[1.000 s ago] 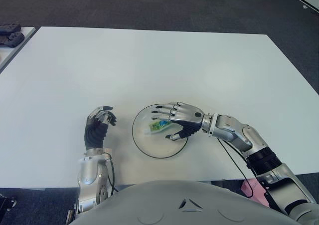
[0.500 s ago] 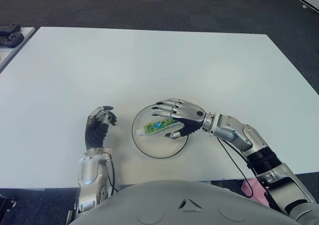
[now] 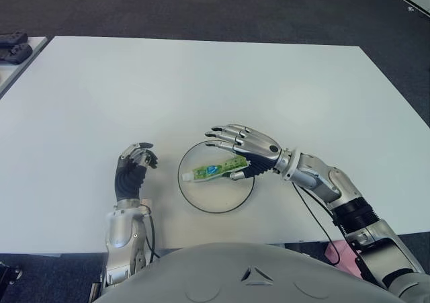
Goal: Put the toothpaste on the table into the plate.
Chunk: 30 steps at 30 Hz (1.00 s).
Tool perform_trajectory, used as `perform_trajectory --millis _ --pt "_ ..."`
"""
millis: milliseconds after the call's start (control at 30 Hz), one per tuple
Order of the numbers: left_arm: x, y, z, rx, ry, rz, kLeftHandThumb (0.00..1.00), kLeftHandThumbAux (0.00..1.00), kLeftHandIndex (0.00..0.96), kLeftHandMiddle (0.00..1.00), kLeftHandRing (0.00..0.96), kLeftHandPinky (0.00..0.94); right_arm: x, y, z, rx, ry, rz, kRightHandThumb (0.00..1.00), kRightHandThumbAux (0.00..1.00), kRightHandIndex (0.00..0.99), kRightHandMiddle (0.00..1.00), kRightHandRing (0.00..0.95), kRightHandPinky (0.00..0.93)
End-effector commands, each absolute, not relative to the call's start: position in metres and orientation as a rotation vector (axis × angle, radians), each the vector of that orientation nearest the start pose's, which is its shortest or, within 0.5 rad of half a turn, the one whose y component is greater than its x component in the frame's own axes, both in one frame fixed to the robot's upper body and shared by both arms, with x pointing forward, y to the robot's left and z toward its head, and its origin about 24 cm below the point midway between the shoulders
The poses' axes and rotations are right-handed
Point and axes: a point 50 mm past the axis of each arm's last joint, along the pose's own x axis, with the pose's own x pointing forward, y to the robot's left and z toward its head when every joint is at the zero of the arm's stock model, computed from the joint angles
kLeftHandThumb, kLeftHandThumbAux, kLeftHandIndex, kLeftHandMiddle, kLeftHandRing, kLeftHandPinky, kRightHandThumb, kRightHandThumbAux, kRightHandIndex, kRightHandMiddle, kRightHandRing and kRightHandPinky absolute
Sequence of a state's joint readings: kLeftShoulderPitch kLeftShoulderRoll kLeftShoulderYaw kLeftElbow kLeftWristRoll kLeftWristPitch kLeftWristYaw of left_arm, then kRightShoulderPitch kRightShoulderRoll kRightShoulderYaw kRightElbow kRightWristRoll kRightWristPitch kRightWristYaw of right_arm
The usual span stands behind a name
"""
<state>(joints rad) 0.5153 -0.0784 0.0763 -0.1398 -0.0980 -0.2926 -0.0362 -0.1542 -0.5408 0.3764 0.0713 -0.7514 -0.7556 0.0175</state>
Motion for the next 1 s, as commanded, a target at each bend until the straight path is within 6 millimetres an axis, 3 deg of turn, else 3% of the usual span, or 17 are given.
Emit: perform_trajectory --millis 33,267,300,400,567,933,1000 --pt "0.141 0.185 0.003 -0.094 0.057 0.237 0.704 0.718 0.439 0.633 0.638 0.628 0.228 -0.121 0.072 -1.030 -0.666 0.759 0.291 0.440 0.000 0.000 0.000 0.010" --pt "0.143 0.186 0.003 -0.101 0.053 0.224 0.704 0.718 0.439 0.632 0.635 0.625 0.221 -0.142 0.051 -0.777 -0.484 0.576 0.214 0.621 0.000 0.020 0.037 0.141" --pt "0.143 0.186 0.002 -0.103 0.054 0.222 0.704 0.718 0.439 0.631 0.634 0.622 0.223 -0.139 0.053 -0.739 -0.479 0.547 0.138 0.681 0.000 0.032 0.054 0.167" --pt "0.144 0.187 0.002 -0.105 0.054 0.219 0.704 0.719 0.439 0.629 0.632 0.617 0.226 -0.134 0.059 -0.645 -0.468 0.487 0.136 0.712 0.025 0.083 0.107 0.219" --pt "0.145 0.189 0.002 -0.108 0.049 0.214 0.704 0.718 0.439 0.637 0.638 0.627 0.227 -0.137 0.059 -0.462 -0.421 0.350 0.083 0.854 0.233 0.256 0.285 0.374" --pt "0.147 0.190 0.002 -0.101 0.053 0.209 0.705 0.716 0.440 0.648 0.645 0.642 0.224 -0.153 0.047 -0.201 -0.290 0.053 0.059 0.992 0.400 0.398 0.399 0.428" --pt "0.148 0.189 0.002 -0.098 0.053 0.207 0.704 0.716 0.440 0.647 0.643 0.635 0.219 -0.158 0.041 -0.154 -0.251 0.001 0.370 0.865 0.412 0.415 0.411 0.430"
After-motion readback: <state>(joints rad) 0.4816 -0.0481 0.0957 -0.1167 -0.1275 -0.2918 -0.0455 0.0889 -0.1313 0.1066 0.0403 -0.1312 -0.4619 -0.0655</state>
